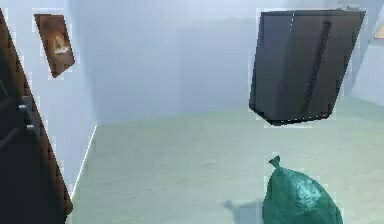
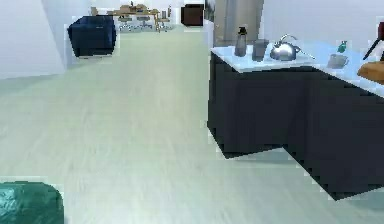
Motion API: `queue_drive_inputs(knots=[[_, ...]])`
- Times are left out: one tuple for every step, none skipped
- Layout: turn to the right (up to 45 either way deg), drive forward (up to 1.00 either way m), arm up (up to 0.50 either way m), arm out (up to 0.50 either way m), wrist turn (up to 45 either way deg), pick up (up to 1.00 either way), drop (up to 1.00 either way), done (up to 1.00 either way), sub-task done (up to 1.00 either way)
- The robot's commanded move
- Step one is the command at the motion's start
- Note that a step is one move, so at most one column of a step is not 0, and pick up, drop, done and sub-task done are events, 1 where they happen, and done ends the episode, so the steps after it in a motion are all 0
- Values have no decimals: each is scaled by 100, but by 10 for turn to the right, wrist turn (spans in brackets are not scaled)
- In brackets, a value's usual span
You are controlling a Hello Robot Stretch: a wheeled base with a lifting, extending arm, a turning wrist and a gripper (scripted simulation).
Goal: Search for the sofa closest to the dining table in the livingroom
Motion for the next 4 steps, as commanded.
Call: queue_drive_inputs(knots=[[450,0,0,0,0,0,0,0,0],[300,0,0,0,0,0,0,0,0],[0,100,0,0,0,0,0,0,0],[0,100,0,0,0,0,0,0,0]])
